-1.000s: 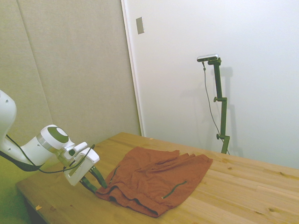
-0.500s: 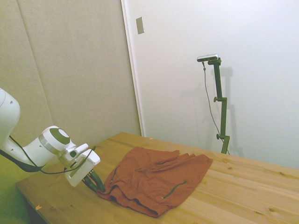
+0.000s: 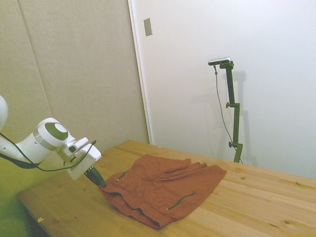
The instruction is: Fold the shorts
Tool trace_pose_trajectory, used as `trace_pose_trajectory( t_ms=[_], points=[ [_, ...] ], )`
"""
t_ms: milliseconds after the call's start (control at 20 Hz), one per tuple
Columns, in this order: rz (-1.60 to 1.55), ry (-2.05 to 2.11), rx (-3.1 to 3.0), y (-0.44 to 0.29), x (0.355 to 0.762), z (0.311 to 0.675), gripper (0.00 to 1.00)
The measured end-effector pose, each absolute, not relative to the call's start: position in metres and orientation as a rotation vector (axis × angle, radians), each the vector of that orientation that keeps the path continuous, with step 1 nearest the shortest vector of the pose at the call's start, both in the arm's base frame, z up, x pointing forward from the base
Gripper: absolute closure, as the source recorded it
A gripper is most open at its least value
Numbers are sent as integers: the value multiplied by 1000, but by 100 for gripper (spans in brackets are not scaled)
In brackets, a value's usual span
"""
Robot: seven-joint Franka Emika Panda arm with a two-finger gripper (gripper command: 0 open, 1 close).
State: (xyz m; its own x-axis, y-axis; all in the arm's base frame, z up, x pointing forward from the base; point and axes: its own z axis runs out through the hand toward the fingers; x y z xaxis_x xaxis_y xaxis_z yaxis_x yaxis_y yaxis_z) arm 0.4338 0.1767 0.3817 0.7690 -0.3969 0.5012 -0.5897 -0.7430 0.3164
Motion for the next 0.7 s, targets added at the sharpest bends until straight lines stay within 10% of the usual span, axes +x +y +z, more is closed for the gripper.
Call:
trace_pose_trajectory(
  t_ms=[700],
  points=[
    [561, -1126, 2675, 59, 441, 491, 100]
  ],
)
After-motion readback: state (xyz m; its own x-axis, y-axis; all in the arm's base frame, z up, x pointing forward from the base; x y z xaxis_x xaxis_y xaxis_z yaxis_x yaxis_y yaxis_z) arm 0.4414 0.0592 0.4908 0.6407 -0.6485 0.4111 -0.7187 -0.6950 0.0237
